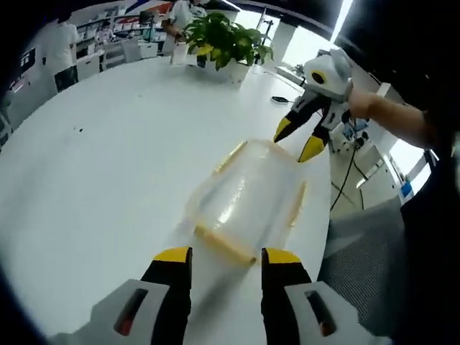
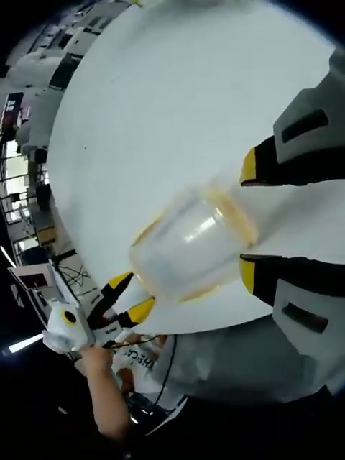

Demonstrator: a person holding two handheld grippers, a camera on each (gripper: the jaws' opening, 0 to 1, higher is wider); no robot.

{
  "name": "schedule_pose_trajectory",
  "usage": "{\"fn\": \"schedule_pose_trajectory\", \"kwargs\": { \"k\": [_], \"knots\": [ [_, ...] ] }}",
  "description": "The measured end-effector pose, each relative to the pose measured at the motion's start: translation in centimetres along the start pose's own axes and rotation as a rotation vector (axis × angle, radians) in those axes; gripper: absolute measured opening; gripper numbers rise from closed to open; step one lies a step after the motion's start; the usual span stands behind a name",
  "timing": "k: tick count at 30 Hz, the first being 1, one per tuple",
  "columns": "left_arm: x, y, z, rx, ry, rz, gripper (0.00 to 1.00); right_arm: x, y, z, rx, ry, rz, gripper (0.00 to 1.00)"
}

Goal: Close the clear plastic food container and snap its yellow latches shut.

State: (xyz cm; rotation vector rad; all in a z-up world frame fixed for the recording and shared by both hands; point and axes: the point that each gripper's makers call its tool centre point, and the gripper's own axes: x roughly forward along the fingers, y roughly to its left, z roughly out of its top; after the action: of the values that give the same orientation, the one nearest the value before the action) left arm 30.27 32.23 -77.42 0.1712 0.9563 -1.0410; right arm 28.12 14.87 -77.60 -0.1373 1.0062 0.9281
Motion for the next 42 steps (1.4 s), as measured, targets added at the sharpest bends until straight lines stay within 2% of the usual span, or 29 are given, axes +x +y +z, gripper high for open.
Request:
{"fn": "schedule_pose_trajectory", "kwargs": {
  "k": [3, 5, 8, 13, 17, 18, 19, 23, 27, 31, 34, 35, 36, 37, 40, 42],
  "knots": [
    [0.1, 0.3, -0.2, -0.053, -0.001, 0.016, 0.32, 0.2, 0.1, 0.6, 0.070, -0.043, 0.010, 0.34],
    [-0.1, 0.7, -0.2, -0.064, 0.001, 0.050, 0.29, 0.4, 0.1, 0.6, 0.084, -0.047, 0.005, 0.34],
    [0.0, 0.7, -0.1, -0.121, -0.013, 0.061, 0.29, 0.8, 0.0, 0.2, 0.094, -0.044, -0.009, 0.33],
    [0.7, 0.6, -0.2, -0.177, -0.007, 0.068, 0.28, 0.9, 0.4, 0.2, 0.170, -0.060, 0.017, 0.30],
    [1.0, 0.4, 0.1, -0.250, -0.024, 0.064, 0.24, 1.0, 0.7, 0.2, 0.184, -0.055, 0.029, 0.26],
    [1.1, 0.0, 0.2, -0.286, -0.033, 0.047, 0.21, 1.0, 0.7, 0.3, 0.181, -0.057, 0.028, 0.26],
    [1.0, 0.3, 0.1, -0.307, -0.028, 0.076, 0.22, 1.0, 0.7, 0.3, 0.178, -0.057, 0.027, 0.26],
    [1.2, 0.4, 0.0, -0.358, -0.054, 0.082, 0.21, 1.0, 0.7, 0.2, 0.199, -0.057, 0.041, 0.24],
    [1.2, 0.3, 0.1, -0.367, -0.068, 0.101, 0.21, 1.1, 0.8, 0.2, 0.169, -0.060, 0.051, 0.23],
    [1.2, 0.2, 0.2, -0.394, -0.058, 0.123, 0.19, 1.2, 0.9, 0.4, 0.143, -0.036, 0.060, 0.22],
    [1.3, 0.2, 0.1, -0.406, -0.066, 0.129, 0.18, 1.3, 0.8, 0.3, 0.150, -0.029, 0.064, 0.21],
    [1.4, 0.2, 0.3, -0.407, -0.073, 0.132, 0.18, 1.5, 0.5, 1.1, 0.180, -0.073, 0.054, 0.20],
    [1.1, 1.0, -0.8, -0.416, -0.028, 0.186, 0.17, 1.4, 0.5, 1.3, 0.199, -0.082, 0.066, 0.19],
    [1.8, 0.1, 0.2, -0.464, -0.082, 0.139, 0.17, 1.2, 0.5, 0.8, 0.217, -0.084, 0.054, 0.19],
    [1.8, 0.0, 0.2, -0.459, -0.097, 0.154, 0.17, 1.1, 0.4, 0.7, 0.238, -0.126, 0.049, 0.19],
    [1.8, 0.1, 0.1, -0.467, -0.109, 0.148, 0.17, 1.1, 0.6, 0.7, 0.232, -0.125, 0.047, 0.20]
  ]
}}
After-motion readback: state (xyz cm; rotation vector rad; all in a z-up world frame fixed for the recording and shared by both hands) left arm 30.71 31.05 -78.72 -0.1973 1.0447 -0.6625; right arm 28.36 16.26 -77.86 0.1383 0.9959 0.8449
